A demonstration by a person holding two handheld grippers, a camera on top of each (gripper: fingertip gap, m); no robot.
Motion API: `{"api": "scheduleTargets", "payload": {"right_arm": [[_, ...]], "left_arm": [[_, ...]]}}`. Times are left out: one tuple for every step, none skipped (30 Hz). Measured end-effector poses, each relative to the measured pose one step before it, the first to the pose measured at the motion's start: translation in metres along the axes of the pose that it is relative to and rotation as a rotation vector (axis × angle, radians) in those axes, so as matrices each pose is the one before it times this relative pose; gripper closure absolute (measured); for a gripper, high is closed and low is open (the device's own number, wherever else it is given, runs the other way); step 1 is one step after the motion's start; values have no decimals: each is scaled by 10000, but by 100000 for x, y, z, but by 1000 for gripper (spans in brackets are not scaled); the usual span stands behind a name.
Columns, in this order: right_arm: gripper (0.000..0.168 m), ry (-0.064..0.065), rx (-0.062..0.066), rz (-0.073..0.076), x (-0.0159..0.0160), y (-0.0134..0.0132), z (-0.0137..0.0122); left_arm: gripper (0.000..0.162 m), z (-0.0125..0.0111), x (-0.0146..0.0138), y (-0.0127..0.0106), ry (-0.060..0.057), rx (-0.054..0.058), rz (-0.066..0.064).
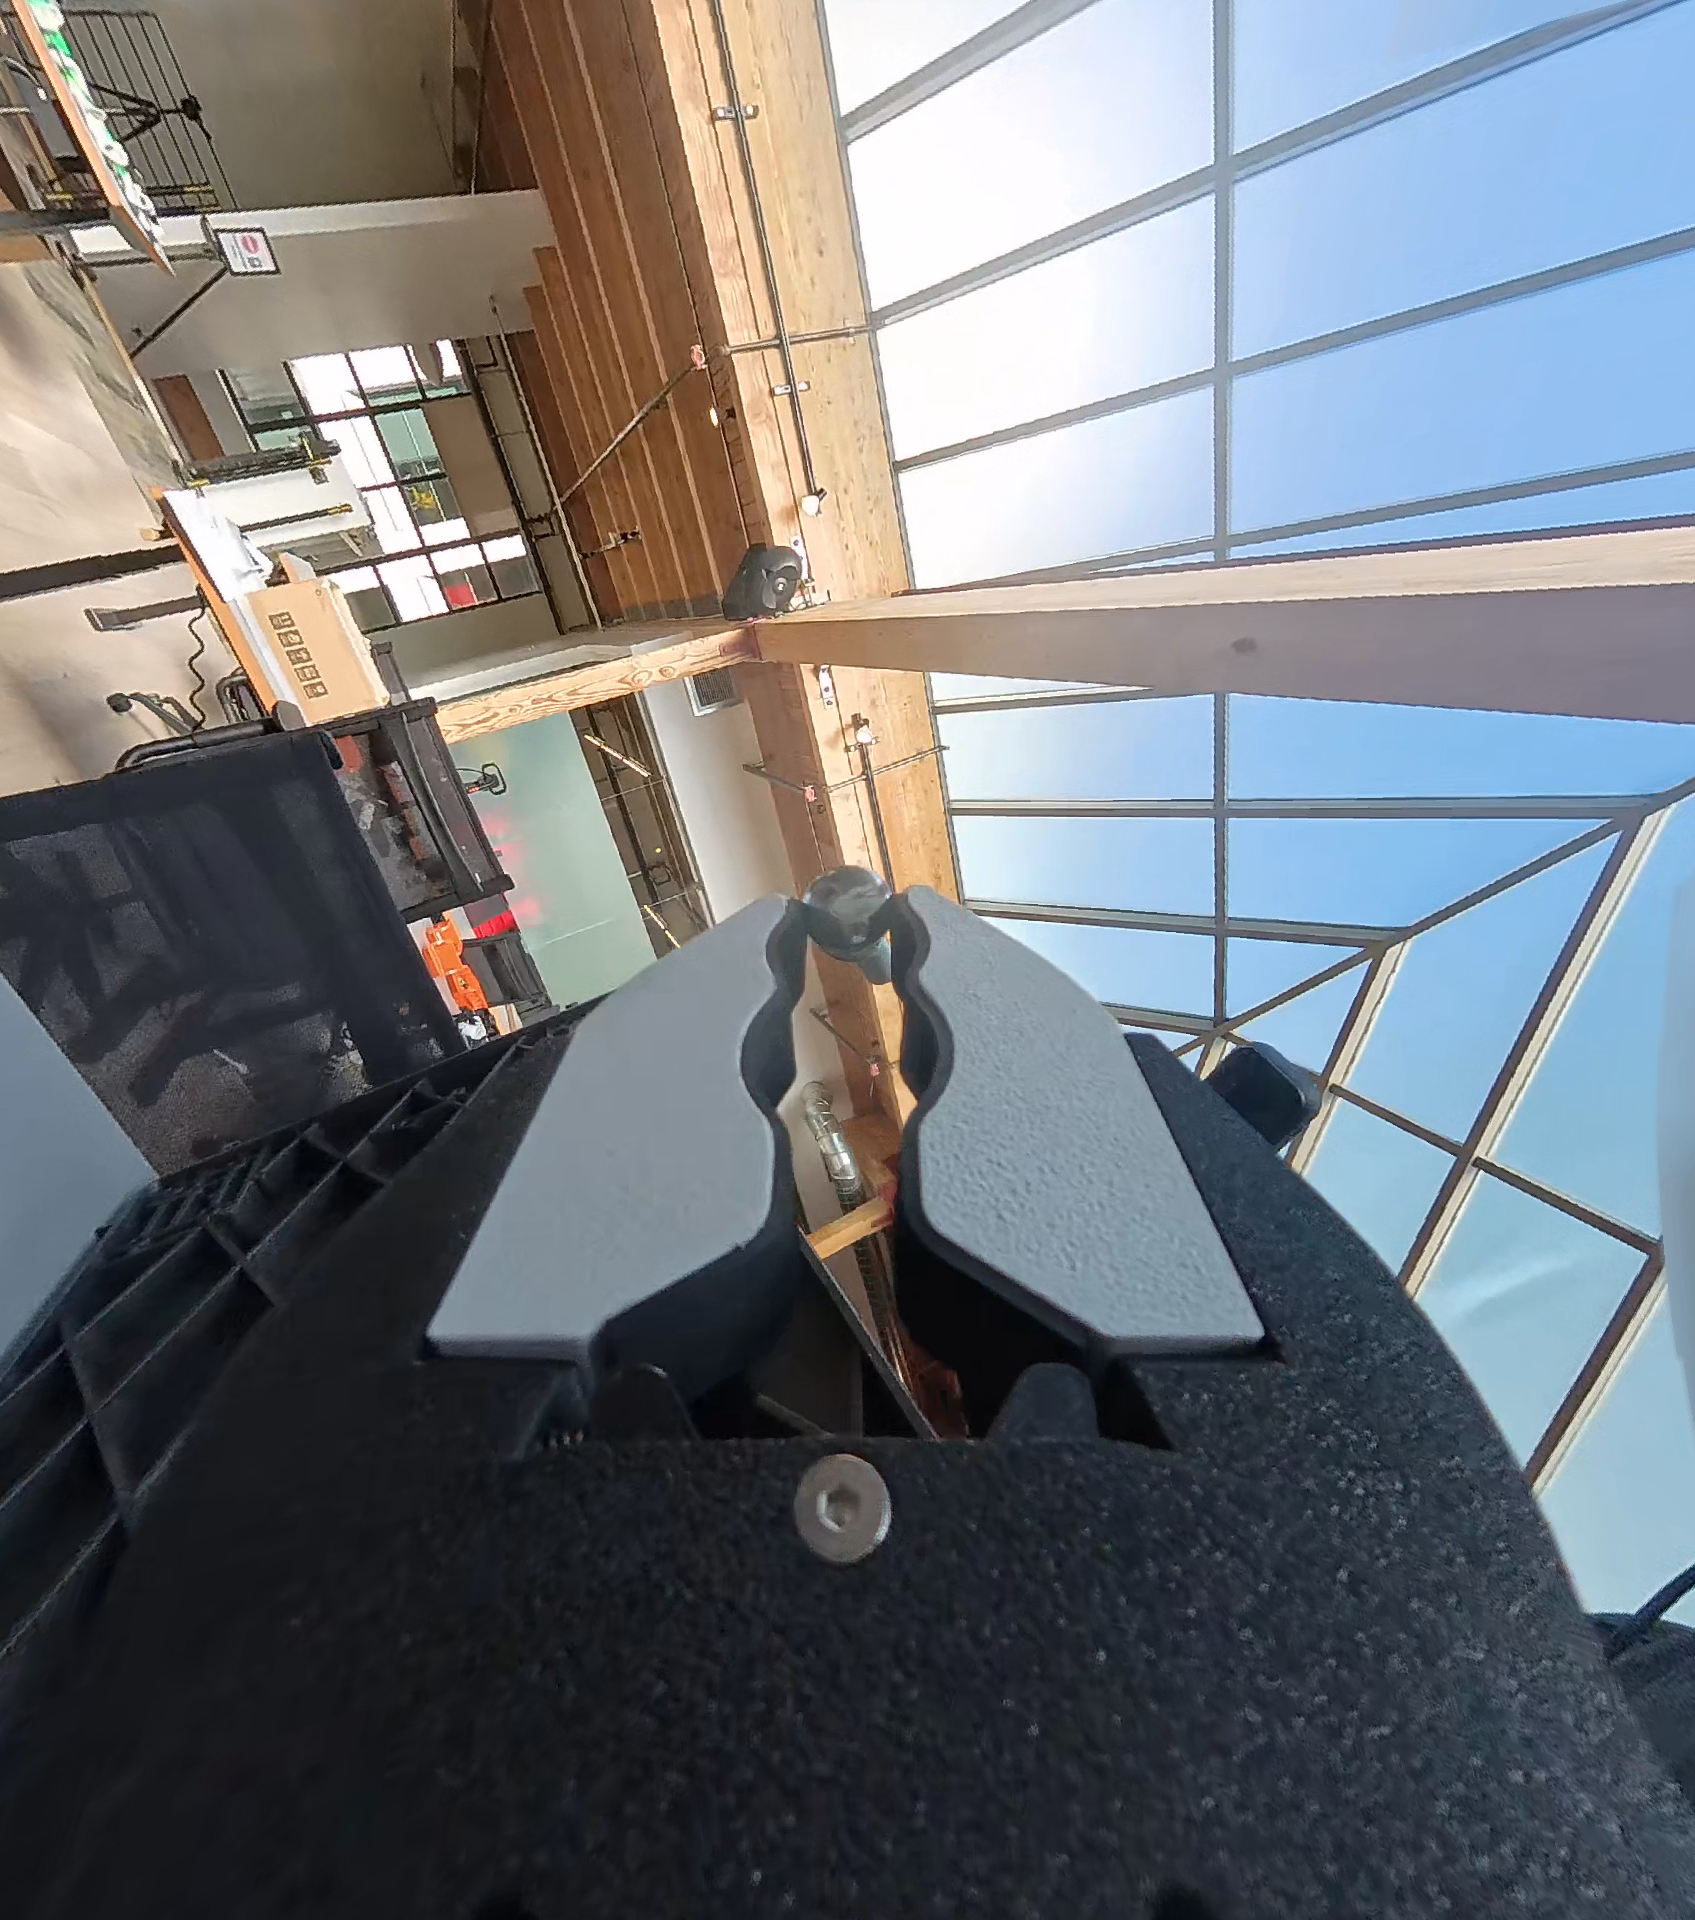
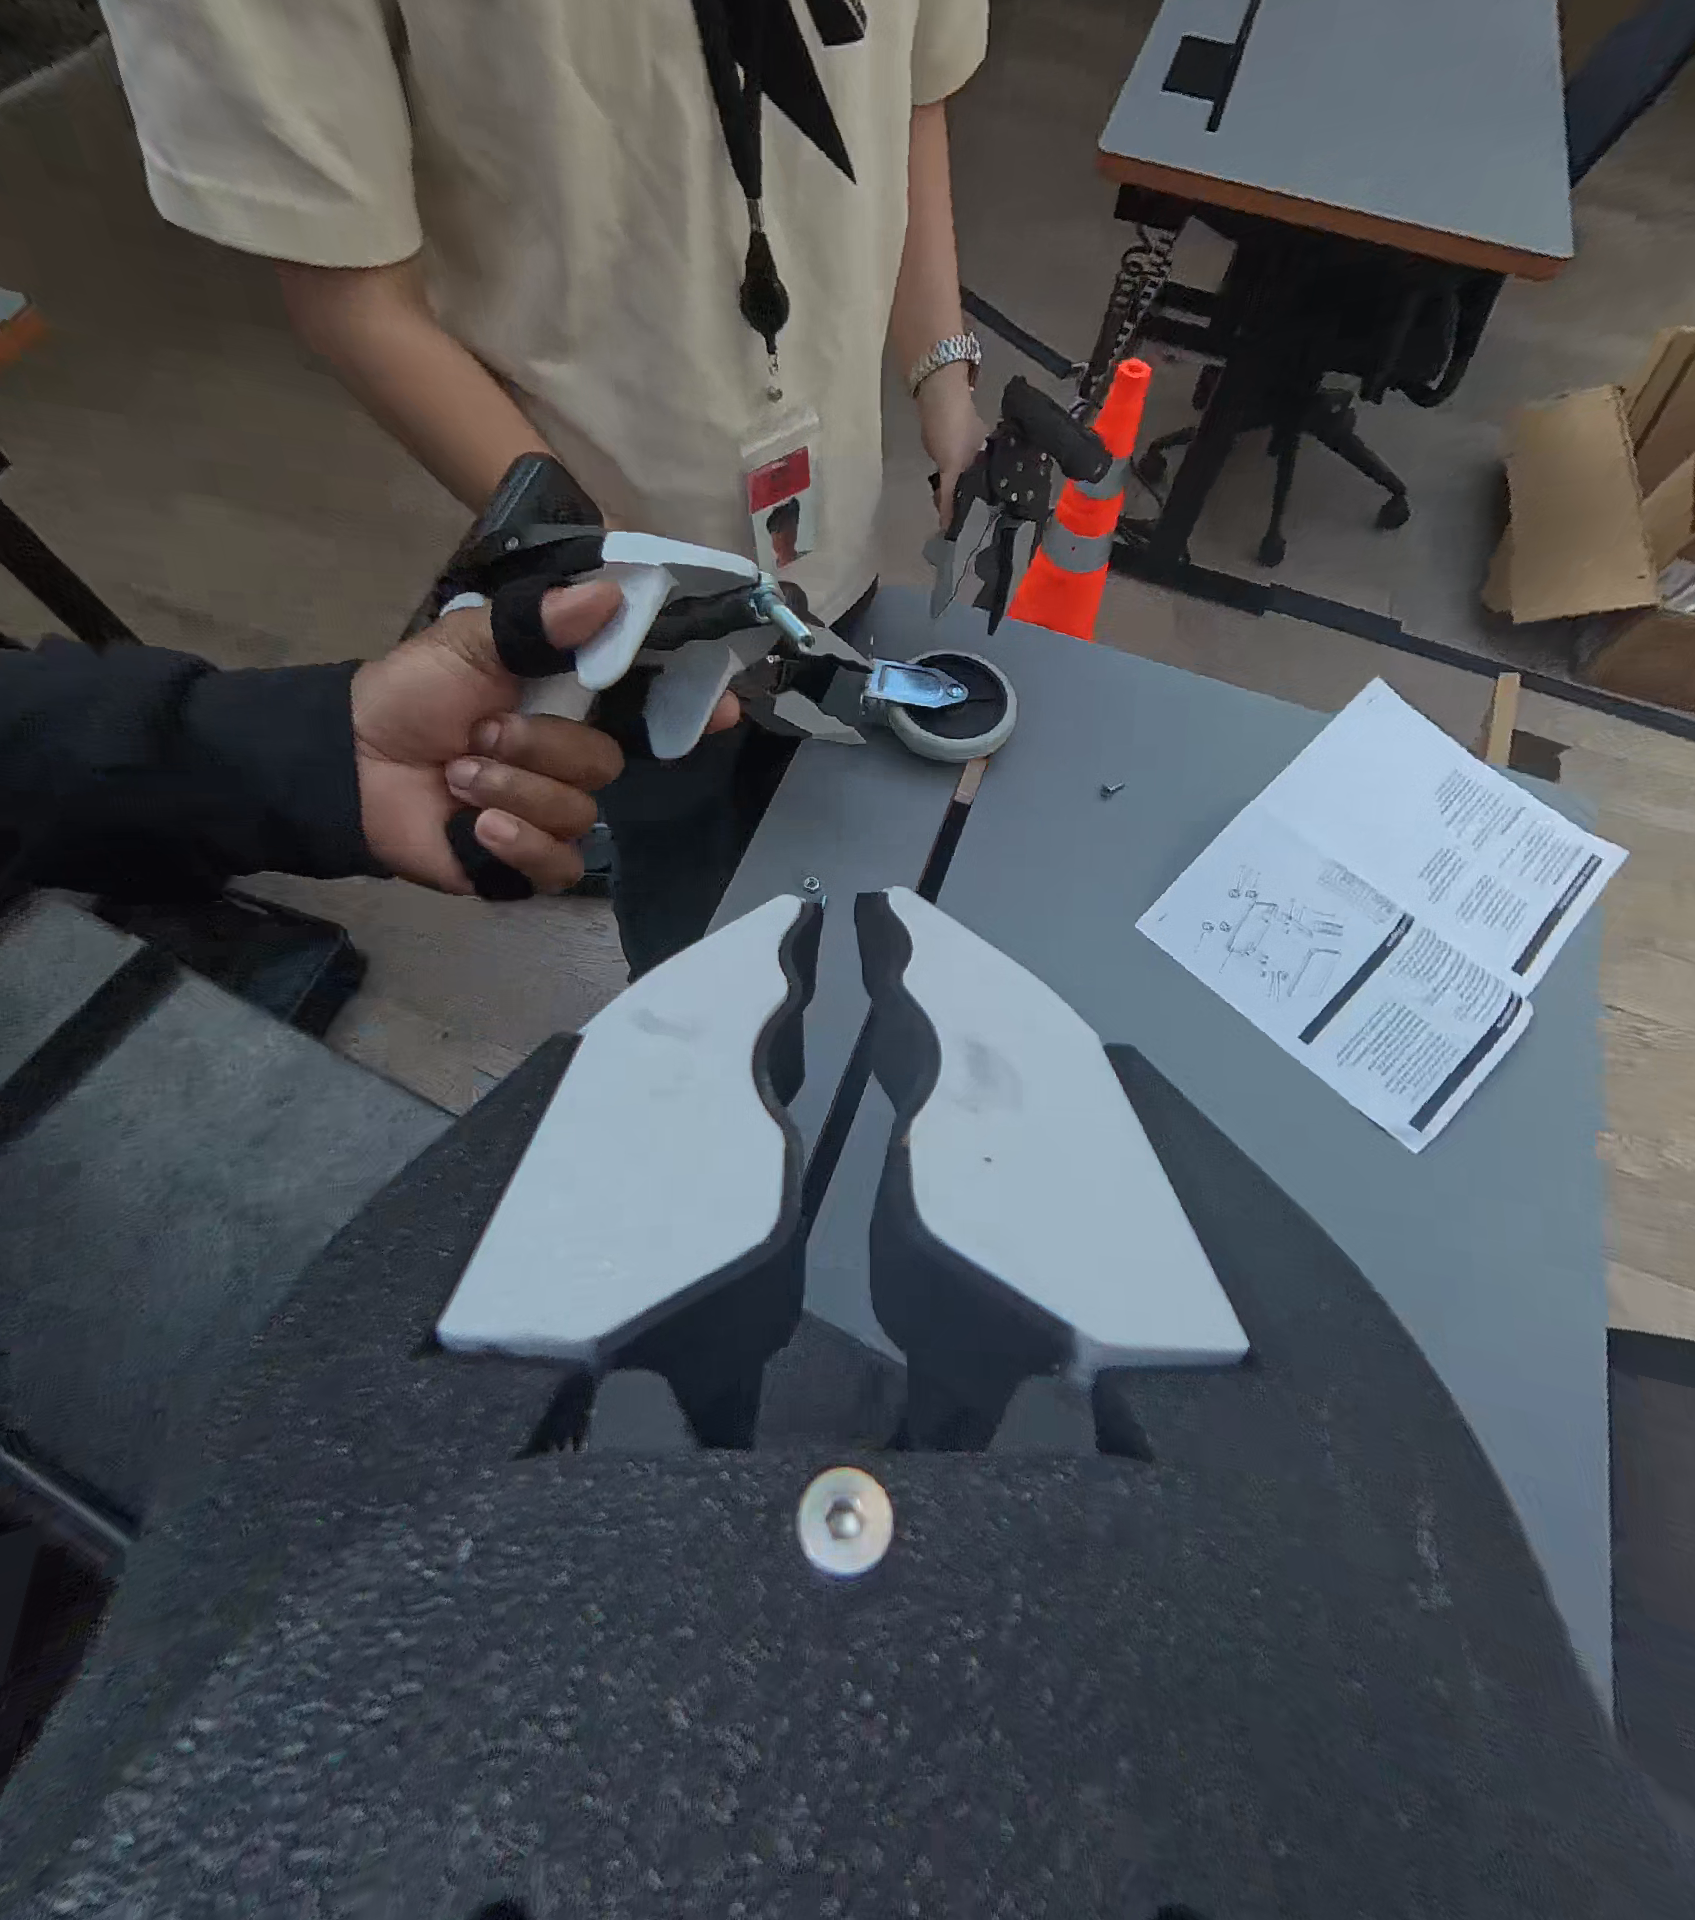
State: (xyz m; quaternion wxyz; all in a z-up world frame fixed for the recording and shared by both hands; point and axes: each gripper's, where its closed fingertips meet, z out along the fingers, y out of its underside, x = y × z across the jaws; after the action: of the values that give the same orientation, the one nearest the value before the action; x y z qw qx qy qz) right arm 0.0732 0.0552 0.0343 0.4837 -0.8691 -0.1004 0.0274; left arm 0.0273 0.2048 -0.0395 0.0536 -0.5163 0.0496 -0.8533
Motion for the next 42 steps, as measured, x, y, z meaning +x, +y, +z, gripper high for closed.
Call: {"api": "scheduleTargets", "payload": {"right_arm": [[161, -218, -209, -462, -473, -612, 2297], [159, -218, -294, -345, -447, -300, 2138], [158, -184, -237, -241, -461, -230, 1875], [158, -196, -142, -149, -543, -266, 1570], [157, -197, -66, -109, -602, -275, 1282], [157, -97, -17, -95, -519, -252, 992], [156, 30, -26, -90, -333, -158, 717], [156, 219, 28, -140, -45, -139, 339], [156, -48, -16, -89, -327, -28, 239], [156, -97, -46, 19, -304, 63, 153], [156, -26, -44, 3, -143, 122, 27], [156, 42, -41, -25, -11, 143, -109], [156, 67, -22, 17, 92, 149, -270], [155, 58, 6, 80, 137, 141, -437], [155, 80, 22, 128, 214, 181, -564], [155, 98, 31, 149, 269, 220, -694], [155, 106, 48, 151, 273, 253, -825], [155, 112, 55, 151, 262, 309, -934], [155, 110, 28, 155, 237, 402, -994], [155, 125, 2, 176, 226, 470, -1086], [154, 124, 48, 187, 167, 453, -1173], [155, 125, 114, 195, 108, 387, -1210], [154, 135, 116, 229, 99, 368, -1168], [154, 112, 118, 238, 72, 345, -1082], [154, 130, 153, 233, 110, 248, -961], [154, 155, 134, 224, 171, 208, -839], [154, 161, 78, 186, 180, 245, -744], [152, 148, 21, 142, 148, 310, -695], [151, 141, -47, 114, 117, 408, -671], [151, 139, -40, 84, 72, 471, -721], [151, 148, 29, 79, 34, 483, -771], [151, 134, 37, 122, 19, 533, -789], [151, 97, 1, 163, -2, 643, -751], [151, 77, 10, 174, -20, 681, -712], [151, 49, 30, 185, -37, 655, -626], [150, 24, 11, 205, -53, 648, -540], [150, 6, 37, 189, -92, 569, -470], [150, 15, 73, 163, -82, 496, -406], [150, 41, 37, 152, -21, 482, -305], [150, 43, 9, 125, -4, 502, -243], [150, 45, -2, 112, 19, 497, -181], [150, 50, -12, 119, 61, 470, -148]], "left_arm": [[147, 40, -11, 307, 146, 26, -220], [147, 36, 120, 289, 208, 39, -312], [147, 53, 367, 393, 281, -34, -309], [147, 126, 523, 615, 268, -193, -206], [147, 140, 522, 802, 164, -320, -3], [147, 78, 430, 762, 79, -312, 156], [147, -94, 181, 381, -57, -120, 113], [147, -503, 46, -286, -6, 236, -10], [147, -494, 27, -188, 64, 94, -73], [147, -517, -207, -209, -84, 98, 65], [146, -514, -400, -195, -187, 66, 97], [147, -490, -424, -275, -145, 86, 26], [147, -444, -368, -385, -99, 138, -24], [147, -396, -418, -410, -147, 91, 25], [147, -359, -477, -442, -216, 47, 151], [147, -302, -447, -520, -216, 72, 151], [147, -183, -293, -574, -115, 67, 67], [147, -23, -198, -574, -83, 53, 34], [147, 218, -94, -513, -87, 33, 21], [147, 597, 198, -217, 5, -92, 42], [147, 1055, 490, 352, 87, -328, 90], [147, 1519, 636, 1147, 108, -645, 86], [147, 1860, 761, 1835, 183, -925, 89], [147, 1989, 796, 2011, 244, -947, 89], [147, 1863, 722, 1711, 270, -792, 74], [147, 1550, 538, 1177, 248, -549, 45], [147, 1162, 348, 694, 229, -327, -22], [147, 760, 127, 340, 175, -167, -104], [147, 394, -23, 138, 122, -42, -117], [147, 79, -213, 101, 15, 14, -90], [147, -162, -282, 177, -52, 10, -72], [147, -327, -247, 197, -37, 63, -105], [148, -415, -157, 199, 6, 119, -168], [147, -449, -158, 227, -8, 118, -190], [147, -434, -150, 223, -32, 108, -147], [147, -410, -74, 254, -40, 71, -87], [147, -392, 70, 225, -15, 71, -29], [147, -419, 236, 157, 14, 89, 18], [147, -461, 330, 76, 25, 104, 41], [147, -512, 365, 20, 8, 119, 50], [147, -545, 379, -5, 11, 127, 49], [147, -562, 359, -16, 0, 125, 34]]}}
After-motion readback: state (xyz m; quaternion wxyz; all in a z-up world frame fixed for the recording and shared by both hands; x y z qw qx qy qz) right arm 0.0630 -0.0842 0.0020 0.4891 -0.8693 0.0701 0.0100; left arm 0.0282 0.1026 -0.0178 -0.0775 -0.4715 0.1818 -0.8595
